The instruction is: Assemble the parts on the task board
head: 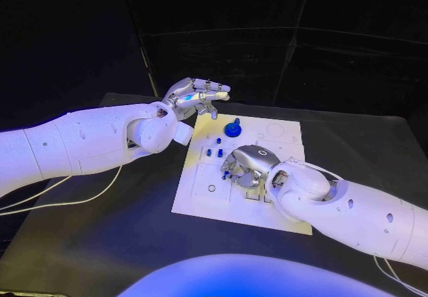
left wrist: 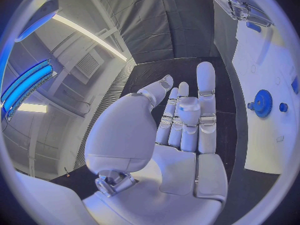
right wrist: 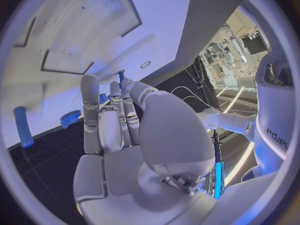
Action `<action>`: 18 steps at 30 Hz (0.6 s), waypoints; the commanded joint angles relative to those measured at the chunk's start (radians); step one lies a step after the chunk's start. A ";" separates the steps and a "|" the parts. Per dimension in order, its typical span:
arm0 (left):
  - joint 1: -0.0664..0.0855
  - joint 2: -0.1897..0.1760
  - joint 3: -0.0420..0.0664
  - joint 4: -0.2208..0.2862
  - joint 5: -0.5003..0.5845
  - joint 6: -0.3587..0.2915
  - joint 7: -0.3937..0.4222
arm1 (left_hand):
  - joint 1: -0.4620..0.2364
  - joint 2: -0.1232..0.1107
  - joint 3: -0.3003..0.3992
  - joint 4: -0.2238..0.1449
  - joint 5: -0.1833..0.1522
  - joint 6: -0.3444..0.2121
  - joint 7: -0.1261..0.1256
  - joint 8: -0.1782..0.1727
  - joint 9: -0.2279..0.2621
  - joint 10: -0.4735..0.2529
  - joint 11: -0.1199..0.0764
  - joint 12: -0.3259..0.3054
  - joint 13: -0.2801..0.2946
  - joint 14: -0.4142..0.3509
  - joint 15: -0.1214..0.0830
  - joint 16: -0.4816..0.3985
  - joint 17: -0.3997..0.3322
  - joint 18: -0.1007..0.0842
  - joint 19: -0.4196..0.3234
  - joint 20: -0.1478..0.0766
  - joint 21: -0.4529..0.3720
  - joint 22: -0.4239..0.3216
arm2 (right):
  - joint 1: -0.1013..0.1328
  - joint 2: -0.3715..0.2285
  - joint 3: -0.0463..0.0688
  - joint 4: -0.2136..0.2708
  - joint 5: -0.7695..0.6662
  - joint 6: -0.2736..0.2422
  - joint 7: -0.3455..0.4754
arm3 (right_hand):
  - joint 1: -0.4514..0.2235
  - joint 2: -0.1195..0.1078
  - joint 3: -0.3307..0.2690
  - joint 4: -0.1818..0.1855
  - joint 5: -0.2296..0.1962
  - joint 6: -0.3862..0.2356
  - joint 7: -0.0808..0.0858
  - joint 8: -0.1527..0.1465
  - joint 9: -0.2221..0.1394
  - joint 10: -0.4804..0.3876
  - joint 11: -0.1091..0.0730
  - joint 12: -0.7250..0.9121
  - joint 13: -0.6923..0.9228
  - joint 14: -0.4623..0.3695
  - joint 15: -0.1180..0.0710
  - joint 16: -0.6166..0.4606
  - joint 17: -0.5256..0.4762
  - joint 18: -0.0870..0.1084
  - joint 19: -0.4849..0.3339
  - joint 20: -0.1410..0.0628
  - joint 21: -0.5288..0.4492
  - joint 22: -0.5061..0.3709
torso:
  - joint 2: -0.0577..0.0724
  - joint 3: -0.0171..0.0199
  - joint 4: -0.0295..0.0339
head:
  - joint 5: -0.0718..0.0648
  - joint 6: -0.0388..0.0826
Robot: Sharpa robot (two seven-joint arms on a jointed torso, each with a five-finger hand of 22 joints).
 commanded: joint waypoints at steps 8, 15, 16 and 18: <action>0.002 0.001 0.001 -0.002 -0.005 0.016 0.011 | -0.004 0.006 -0.005 0.000 -0.003 -0.007 -0.002 -0.006 -0.001 -0.007 0.002 0.005 -0.001 -0.003 0.002 0.000 -0.001 0.011 -0.003 0.003 -0.003 -0.001 | 0.001 -0.001 0.000 -0.001 -0.009 0.033 -0.008 | -0.009 0.002 0.004 0.000 -0.004 0.006 0.003 -0.004 0.001 0.006 0.004 -0.005 -0.001 0.033 -0.003 0.002 -0.003 0.003 -0.001 0.004 0.001 -0.001 | 0.000 -0.0003 0.0015 | 0.005 -0.009; 0.002 0.000 0.001 -0.003 -0.005 0.016 0.010 | -0.003 0.007 -0.005 0.000 -0.002 -0.009 -0.001 -0.006 -0.001 -0.009 0.003 0.006 -0.001 -0.004 0.002 0.000 -0.001 0.011 -0.003 0.003 -0.004 -0.002 | 0.001 0.004 0.000 -0.007 -0.009 0.038 -0.008 | -0.009 0.002 0.004 0.000 -0.004 0.006 0.003 -0.004 0.001 0.006 0.004 -0.005 -0.001 0.033 -0.003 0.002 -0.003 0.003 -0.001 0.004 0.001 -0.001 | 0.000 -0.0002 -0.0005 | 0.007 -0.012; 0.002 0.000 0.001 -0.003 -0.005 0.016 0.010 | -0.003 0.007 -0.005 0.000 -0.002 -0.009 -0.001 -0.006 -0.001 -0.009 0.003 0.006 -0.001 -0.004 0.002 0.000 -0.001 0.011 -0.003 0.003 -0.004 -0.002 | 0.001 0.005 0.000 -0.009 -0.009 0.040 -0.009 | -0.009 0.002 0.004 0.000 -0.004 0.006 0.003 -0.004 0.001 0.006 0.004 -0.005 -0.001 0.033 -0.003 0.002 -0.003 0.003 -0.001 0.004 0.001 -0.001 | 0.000 -0.0002 -0.0005 | 0.007 -0.012; 0.002 0.000 0.001 -0.003 -0.005 0.017 0.009 | -0.003 0.007 -0.005 0.000 -0.002 -0.009 -0.001 -0.006 -0.001 -0.009 0.003 0.006 -0.001 -0.004 0.002 0.000 -0.001 0.011 -0.003 0.003 -0.004 -0.002 | 0.001 0.007 0.000 -0.010 -0.009 0.043 -0.009 | -0.009 0.002 0.004 0.000 -0.004 0.006 0.003 -0.004 0.001 0.006 0.004 -0.005 -0.001 0.033 -0.003 0.002 -0.003 0.003 -0.001 0.004 0.001 -0.001 | 0.000 0.0000 -0.0003 | 0.007 -0.013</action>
